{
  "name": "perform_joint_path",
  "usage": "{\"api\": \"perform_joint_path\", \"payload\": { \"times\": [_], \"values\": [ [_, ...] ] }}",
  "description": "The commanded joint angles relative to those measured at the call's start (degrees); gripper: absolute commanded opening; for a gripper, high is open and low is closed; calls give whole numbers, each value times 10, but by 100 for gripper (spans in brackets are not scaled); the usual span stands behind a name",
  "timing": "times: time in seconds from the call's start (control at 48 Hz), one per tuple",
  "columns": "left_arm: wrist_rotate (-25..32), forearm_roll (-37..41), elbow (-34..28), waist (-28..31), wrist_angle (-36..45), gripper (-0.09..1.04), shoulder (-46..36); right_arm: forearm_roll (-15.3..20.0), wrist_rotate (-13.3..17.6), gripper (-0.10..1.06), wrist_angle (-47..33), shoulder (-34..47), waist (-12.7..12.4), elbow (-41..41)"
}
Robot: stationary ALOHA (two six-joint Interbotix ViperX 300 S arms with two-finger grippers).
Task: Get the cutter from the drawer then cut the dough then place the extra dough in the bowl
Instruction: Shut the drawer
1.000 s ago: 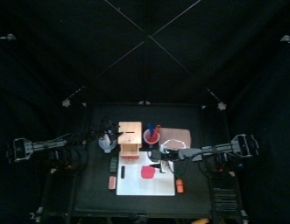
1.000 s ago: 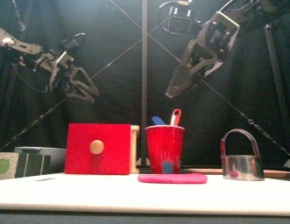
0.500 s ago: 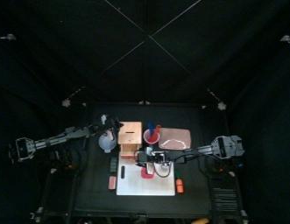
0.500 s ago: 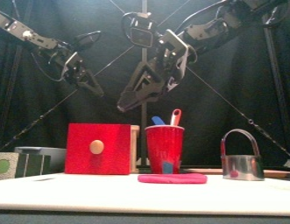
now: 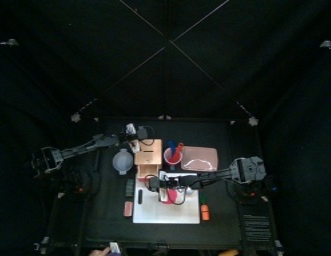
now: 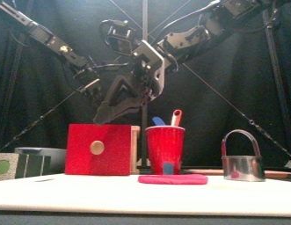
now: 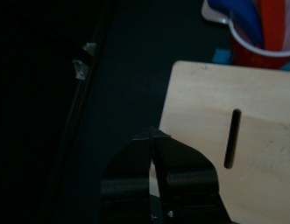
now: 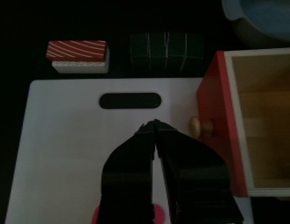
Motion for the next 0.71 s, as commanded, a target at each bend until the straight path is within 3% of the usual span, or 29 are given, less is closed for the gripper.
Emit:
{"api": "perform_joint_path", "payload": {
  "times": [0.021, 0.354, 0.708],
  "values": [
    [32, -21, -42, 21, 26, 34, 15, 2, 0, 24, -1, -7, 2, -20],
    [207, -185, -156, 47, 183, 34, 117, -1, 0, 23, 31, 32, 3, -59],
    [225, -189, -201, 46, 213, 34, 172, -17, -1, 23, 50, 44, -2, -70]
  ]
}}
